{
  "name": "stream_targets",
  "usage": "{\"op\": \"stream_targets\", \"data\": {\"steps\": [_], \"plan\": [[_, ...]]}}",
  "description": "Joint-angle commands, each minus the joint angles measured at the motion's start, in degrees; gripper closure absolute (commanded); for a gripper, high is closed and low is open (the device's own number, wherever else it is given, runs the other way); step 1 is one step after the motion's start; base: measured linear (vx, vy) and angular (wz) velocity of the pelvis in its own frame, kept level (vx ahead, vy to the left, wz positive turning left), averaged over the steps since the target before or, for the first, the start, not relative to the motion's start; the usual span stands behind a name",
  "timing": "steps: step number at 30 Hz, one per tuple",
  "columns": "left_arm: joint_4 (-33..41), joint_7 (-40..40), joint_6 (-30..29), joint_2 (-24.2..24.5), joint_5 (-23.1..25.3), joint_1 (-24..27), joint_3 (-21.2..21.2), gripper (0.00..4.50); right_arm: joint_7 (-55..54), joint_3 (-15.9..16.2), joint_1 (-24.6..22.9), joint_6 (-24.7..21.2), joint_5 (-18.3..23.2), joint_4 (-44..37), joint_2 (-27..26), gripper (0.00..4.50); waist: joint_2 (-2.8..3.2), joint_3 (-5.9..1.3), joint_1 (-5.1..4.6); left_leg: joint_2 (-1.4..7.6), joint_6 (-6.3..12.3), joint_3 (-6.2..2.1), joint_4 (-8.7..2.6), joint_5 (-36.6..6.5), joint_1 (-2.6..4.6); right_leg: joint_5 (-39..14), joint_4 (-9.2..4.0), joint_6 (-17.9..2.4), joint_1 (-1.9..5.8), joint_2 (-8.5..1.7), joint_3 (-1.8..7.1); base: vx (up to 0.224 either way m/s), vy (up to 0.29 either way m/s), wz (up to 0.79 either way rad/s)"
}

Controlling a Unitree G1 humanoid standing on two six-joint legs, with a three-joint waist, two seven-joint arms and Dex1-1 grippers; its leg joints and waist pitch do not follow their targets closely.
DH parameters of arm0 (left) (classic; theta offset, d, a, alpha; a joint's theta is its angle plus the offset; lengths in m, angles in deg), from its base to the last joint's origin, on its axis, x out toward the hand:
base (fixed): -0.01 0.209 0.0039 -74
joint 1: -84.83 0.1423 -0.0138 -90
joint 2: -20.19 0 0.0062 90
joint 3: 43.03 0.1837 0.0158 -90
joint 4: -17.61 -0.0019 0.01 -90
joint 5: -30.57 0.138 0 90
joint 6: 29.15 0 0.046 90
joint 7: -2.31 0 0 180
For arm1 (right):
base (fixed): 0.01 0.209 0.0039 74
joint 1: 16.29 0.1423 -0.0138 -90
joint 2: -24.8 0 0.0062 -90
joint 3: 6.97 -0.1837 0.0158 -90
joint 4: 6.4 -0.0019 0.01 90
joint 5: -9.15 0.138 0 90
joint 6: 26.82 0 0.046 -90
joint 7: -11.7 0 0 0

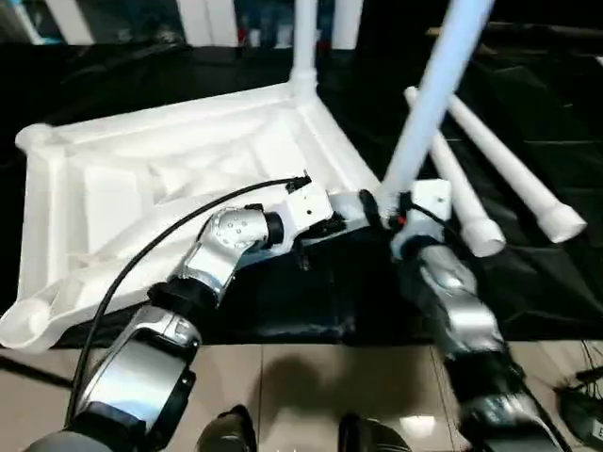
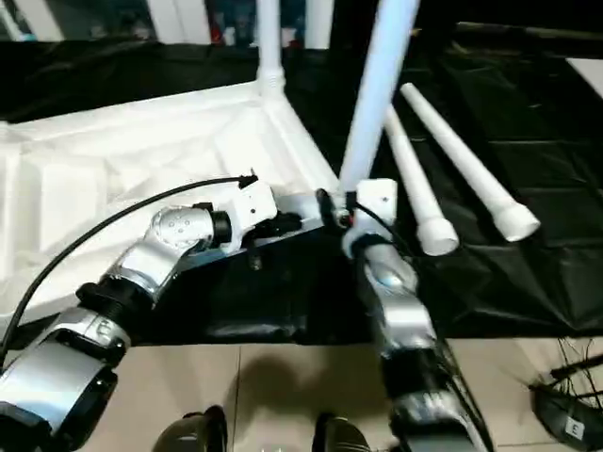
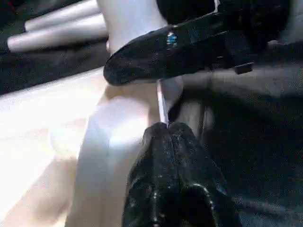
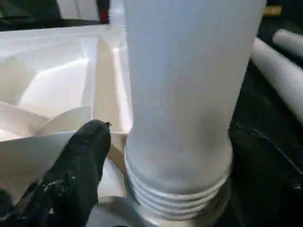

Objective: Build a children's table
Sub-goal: Rotate leg to tighten, then rotate table base

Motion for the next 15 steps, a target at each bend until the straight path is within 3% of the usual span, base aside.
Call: {"op": "stream_targets", "data": {"steps": [1, 6, 7, 11, 13, 14, 15], "plan": [[-0.2, 0.6, 0.7, -1.3, -1.1, -0.6, -0.1, 4.30, 2.3, 1.0, -3.0, -3.3, 1.1, -7.4, 1.1, 0.59, -0.62, -5.48, -0.21, 2.05, 8.21, -1.29, -2.91, -3.9, 1.66, 5.2, -1.93, -13.7, 3.61, -2.41, 1.99, 0.000, 0.000, 0.00], [1.5, 3.1, -2.7, -1.4, -4.7, -0.6, -2.8, 4.04, 3.5, 1.4, -6.9, -4.8, 1.5, -13.3, 2.5, 0.58, -0.66, -5.64, -0.31, 2.02, 8.92, -0.98, -2.71, -5.3, 1.77, 3.7, -2.26, -15.2, 3.55, -2.74, 2.07, 0.000, 0.000, 0.00], [2.5, 3.4, -3.4, -1.2, -5.6, -0.4, -3.5, 3.90, 3.6, 1.7, -7.7, -4.9, 1.4, -14.5, 2.7, 0.58, -0.73, -5.58, -0.32, 1.94, 8.09, -0.99, -2.80, -7.1, 1.73, 0.3, -2.55, -14.8, 3.64, -2.82, 2.10, 0.000, 0.000, 0.00], [6.1, 4.1, -6.2, 0.2, -7.9, 0.0, -5.5, 3.62, 4.3, 2.9, -9.4, -5.2, 1.2, -17.6, 3.4, 0.58, -0.73, -5.54, -0.29, 2.10, 6.47, -1.05, -2.96, -9.1, 1.88, -4.2, -2.84, -14.0, 3.45, -2.78, 2.12, 0.000, 0.000, 0.00], [9.4, 4.2, -9.8, 2.2, -9.3, 0.0, -7.0, 3.41, 5.5, 3.7, -10.7, -6.6, 1.4, -20.9, 4.3, 0.58, -0.51, -5.62, -0.20, 2.20, 5.96, -1.11, -2.98, -9.0, 1.94, -4.3, -2.67, -13.8, 3.45, -2.68, 2.11, 0.000, 0.000, 0.00], [12.8, 4.5, -13.3, 4.5, -10.0, 0.6, -8.0, 3.41, 6.8, 4.2, -11.5, -7.7, 1.7, -22.8, 5.0, 0.58, -0.77, -5.89, -0.22, 2.13, 6.00, -1.09, -2.89, -8.7, 1.95, -4.0, -2.57, -13.8, 3.59, -2.58, 2.08, 0.000, 0.000, 0.00], [16.4, 5.8, -17.0, 6.5, -11.4, 1.5, -8.9, 3.23, 8.1, 4.6, -12.2, -9.0, 2.3, -24.4, 5.5, 0.58, -0.47, -6.04, -0.13, 2.19, 6.01, -1.18, -2.83, -7.7, 1.92, -2.8, -2.23, -13.9, 3.65, -2.65, 2.09, 0.000, 0.000, 0.00]]}}
